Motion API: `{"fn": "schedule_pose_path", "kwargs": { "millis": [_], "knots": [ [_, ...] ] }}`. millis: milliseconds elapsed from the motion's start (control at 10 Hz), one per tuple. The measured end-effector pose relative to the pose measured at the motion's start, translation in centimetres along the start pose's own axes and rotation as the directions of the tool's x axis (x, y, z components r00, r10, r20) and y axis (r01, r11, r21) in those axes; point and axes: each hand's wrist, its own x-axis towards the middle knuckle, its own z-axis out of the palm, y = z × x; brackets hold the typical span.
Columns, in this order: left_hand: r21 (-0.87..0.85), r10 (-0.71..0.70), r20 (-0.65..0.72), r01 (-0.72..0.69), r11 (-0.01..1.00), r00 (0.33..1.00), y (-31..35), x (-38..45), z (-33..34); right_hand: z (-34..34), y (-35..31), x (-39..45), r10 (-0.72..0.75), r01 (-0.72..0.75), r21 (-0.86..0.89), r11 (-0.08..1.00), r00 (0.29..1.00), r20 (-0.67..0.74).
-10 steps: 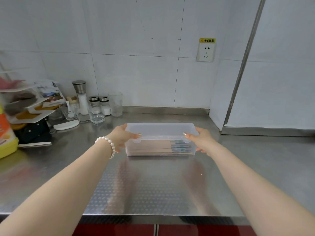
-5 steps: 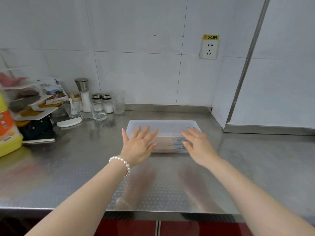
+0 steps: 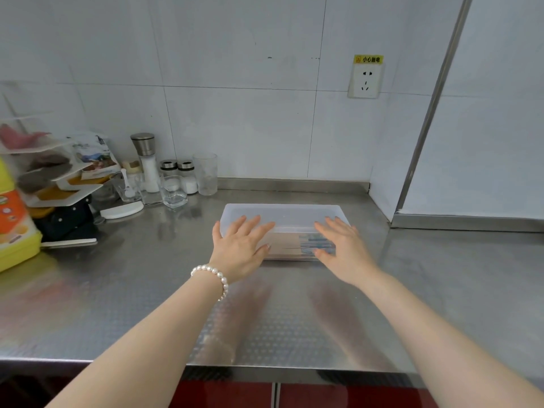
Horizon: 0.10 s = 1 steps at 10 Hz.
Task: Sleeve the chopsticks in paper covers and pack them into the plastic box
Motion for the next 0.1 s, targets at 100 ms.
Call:
{"fn": "schedule_pose_path", "kwargs": {
  "millis": [100],
  "knots": [
    [-0.006, -0.001, 0.009, 0.001, 1.000, 1.000, 0.04, 0.05, -0.04, -1.51, -0.64, 0.27, 0.061, -0.034, 0.315, 0.949, 0.995, -0.076]
  ]
}}
